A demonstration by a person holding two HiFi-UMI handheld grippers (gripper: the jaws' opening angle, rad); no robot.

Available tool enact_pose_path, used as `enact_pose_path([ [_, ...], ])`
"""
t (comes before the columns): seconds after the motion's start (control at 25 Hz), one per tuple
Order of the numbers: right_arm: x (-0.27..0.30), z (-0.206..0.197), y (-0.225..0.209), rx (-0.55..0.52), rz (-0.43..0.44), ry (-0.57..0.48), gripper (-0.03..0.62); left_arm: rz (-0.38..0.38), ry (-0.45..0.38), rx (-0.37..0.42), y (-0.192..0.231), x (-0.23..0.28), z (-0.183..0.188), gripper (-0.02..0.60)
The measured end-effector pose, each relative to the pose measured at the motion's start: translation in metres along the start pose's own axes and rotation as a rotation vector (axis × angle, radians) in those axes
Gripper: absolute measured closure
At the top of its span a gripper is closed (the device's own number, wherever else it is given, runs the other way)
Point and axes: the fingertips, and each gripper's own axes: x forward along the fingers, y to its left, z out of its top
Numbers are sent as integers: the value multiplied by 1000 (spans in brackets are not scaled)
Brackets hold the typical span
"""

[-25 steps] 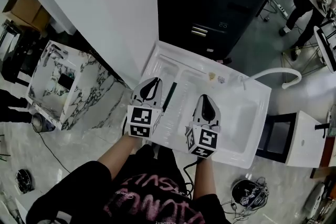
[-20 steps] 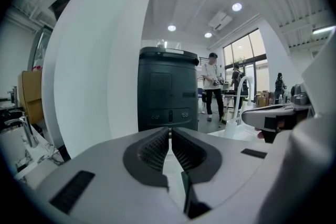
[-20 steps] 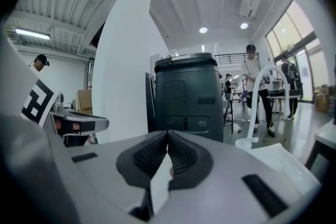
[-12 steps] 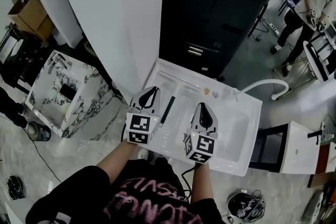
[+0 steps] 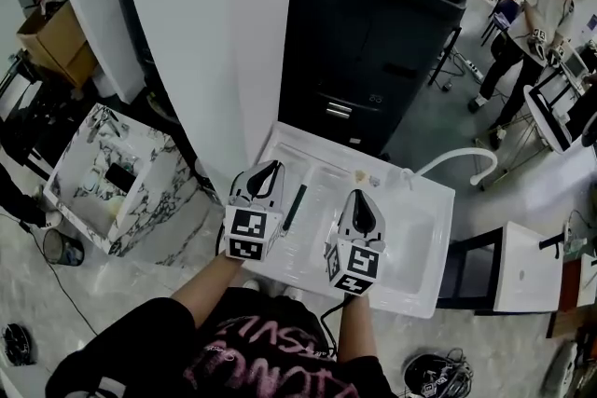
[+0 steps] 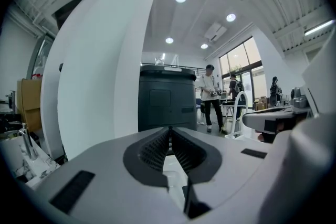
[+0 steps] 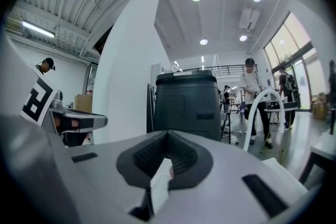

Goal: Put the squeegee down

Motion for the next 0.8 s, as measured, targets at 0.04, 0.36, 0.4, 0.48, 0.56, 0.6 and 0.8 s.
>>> enact_pose_path([
  [0.04, -1, 1, 0, 0, -2, -3, 572, -3, -5, 4, 0, 0, 1, 557],
  [0.36, -2, 11, -2, -8, -17, -24, 572, -22, -34, 18, -5, -1, 10, 557],
  [0.4, -2, 12, -1, -8, -18, -24, 572, -24, -41, 21, -5, 0, 12, 557],
  [0.48, -2, 11, -1, -10, -19, -23, 572, -32, -39, 19, -7, 0, 14, 558],
  [0.56, -3, 9, 0, -14, -18, -18, 572, -39, -31, 18, -7, 0, 12, 558],
  [0.6, -3, 8, 0, -15, -18, -17, 572, -40, -29, 20, -7, 0, 11, 558],
  [0.8, -3, 8, 1, -18, -10, -14, 573, -44, -19, 27, -9, 1, 8, 558],
])
